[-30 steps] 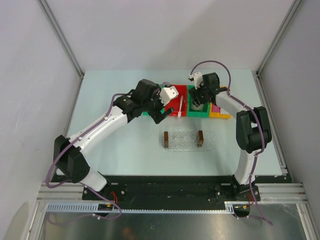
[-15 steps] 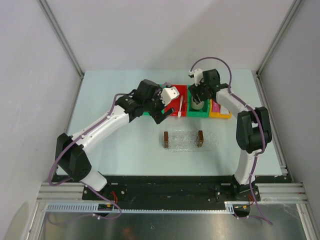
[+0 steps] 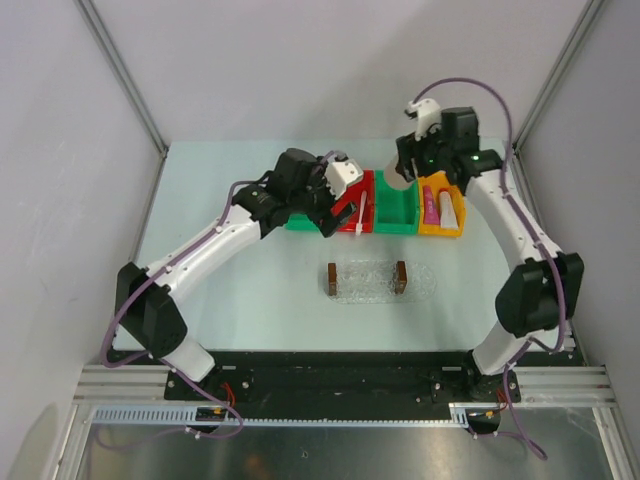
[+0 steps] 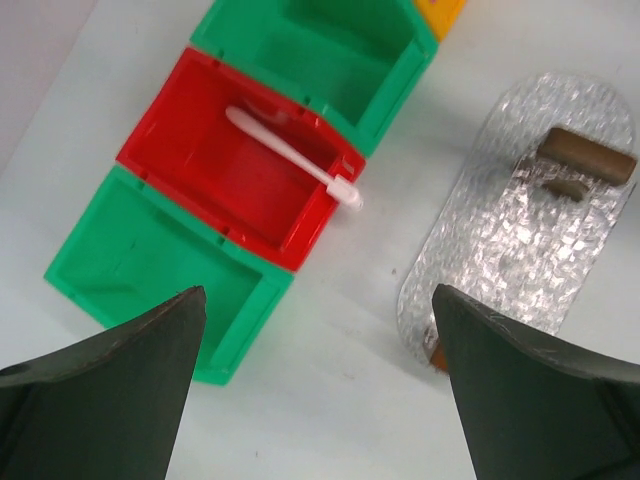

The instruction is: Prepare toiletry sets of a toothbrush and toothpaste on the tray

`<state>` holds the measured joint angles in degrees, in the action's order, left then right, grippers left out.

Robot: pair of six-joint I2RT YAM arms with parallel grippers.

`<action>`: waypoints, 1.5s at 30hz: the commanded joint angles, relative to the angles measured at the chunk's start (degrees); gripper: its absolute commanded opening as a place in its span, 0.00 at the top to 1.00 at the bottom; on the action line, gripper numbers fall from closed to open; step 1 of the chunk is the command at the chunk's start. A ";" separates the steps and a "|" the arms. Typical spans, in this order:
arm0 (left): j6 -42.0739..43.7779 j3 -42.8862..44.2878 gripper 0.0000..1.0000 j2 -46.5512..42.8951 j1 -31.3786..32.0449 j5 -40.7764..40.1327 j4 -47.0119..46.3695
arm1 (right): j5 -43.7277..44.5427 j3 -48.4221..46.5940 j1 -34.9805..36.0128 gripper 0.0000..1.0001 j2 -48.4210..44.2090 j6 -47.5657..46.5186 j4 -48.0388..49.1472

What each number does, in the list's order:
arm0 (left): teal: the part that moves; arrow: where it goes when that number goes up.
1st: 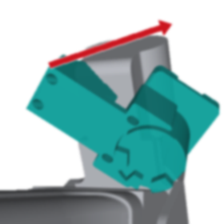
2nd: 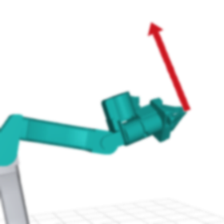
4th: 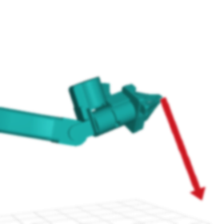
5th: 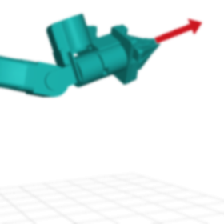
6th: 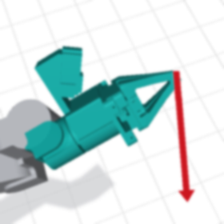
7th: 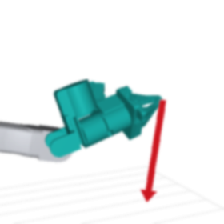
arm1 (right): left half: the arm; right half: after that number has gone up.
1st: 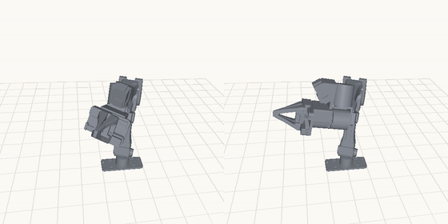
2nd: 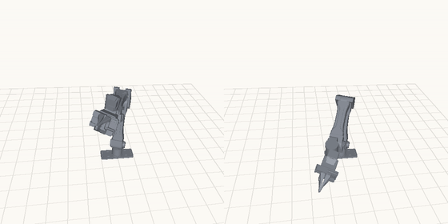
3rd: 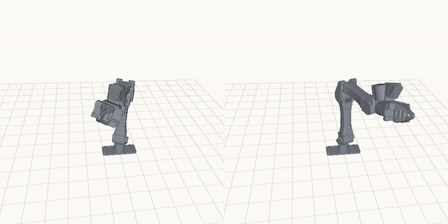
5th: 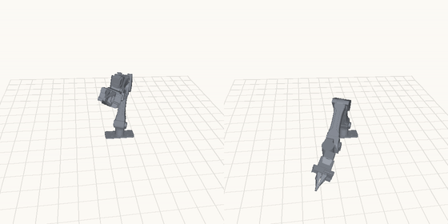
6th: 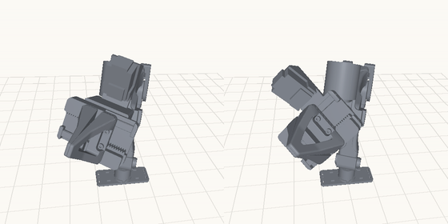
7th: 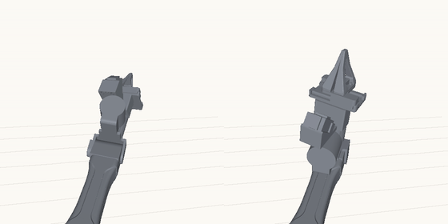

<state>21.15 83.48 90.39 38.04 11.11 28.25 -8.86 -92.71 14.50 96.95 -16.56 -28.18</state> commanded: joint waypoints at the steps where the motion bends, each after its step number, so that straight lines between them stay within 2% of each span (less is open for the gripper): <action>1: -3.57 -1.11 0.01 -3.28 -0.51 5.67 -8.90 | -18.70 -4.58 -6.93 1.00 -5.27 8.02 -5.47; 2: -3.83 -2.00 0.02 -4.07 -0.51 6.02 -12.13 | -25.43 -5.02 -7.81 1.00 -5.45 8.64 -7.04; 6: -4.97 -6.83 0.02 -9.77 -0.95 7.95 -20.15 | -38.75 -4.33 -10.45 1.00 -6.77 10.66 -9.61; 10: -7.69 -13.32 0.03 -13.66 -1.22 8.22 -26.92 | -53.60 -1.69 -13.62 1.00 -7.65 15.83 -7.59; 11: -8.31 -14.30 0.03 -14.18 -1.30 8.48 -29.63 | -59.02 -1.08 -13.88 1.00 -7.74 16.29 -6.11; 13: -9.98 -16.50 0.03 -14.98 -1.30 8.92 -31.49 | -63.62 1.90 -13.97 1.00 -8.09 22.49 -2.77; 16: -11.21 -17.65 0.03 -15.59 -1.30 9.63 -33.17 | -69.52 7.16 -14.06 1.00 -9.40 30.51 8.38; 17: -11.48 -17.83 0.03 -15.59 -1.30 10.06 -33.87 | -71.62 8.32 -14.06 1.00 -9.58 35.84 14.41; 20: -12.09 -17.92 0.03 -15.60 -1.30 10.94 -34.84 | -73.92 11.23 -13.54 1.00 -10.20 43.43 22.97; 33: -16.40 -16.16 0.05 -13.22 -1.22 16.22 -36.69 | -74.72 11.50 -10.37 1.00 -10.99 48.63 26.86; 39: -17.72 -15.02 0.15 -11.73 -1.22 17.01 -37.65 | -75.34 11.76 -9.23 1.00 -11.08 49.69 27.66; 42: -18.95 -14.67 0.26 -11.11 -1.22 18.24 -38.09 | -75.34 11.93 -8.88 1.00 -11.08 49.69 27.66; 45: -20.00 -14.23 0.31 -10.67 -1.30 19.56 -38.36 | -75.34 12.29 -8.53 1.00 -10.90 49.51 27.66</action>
<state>5.37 66.19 79.40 37.19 27.86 -6.92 -82.59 -80.60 5.34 88.18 31.75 -2.46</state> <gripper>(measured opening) 0.709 0.686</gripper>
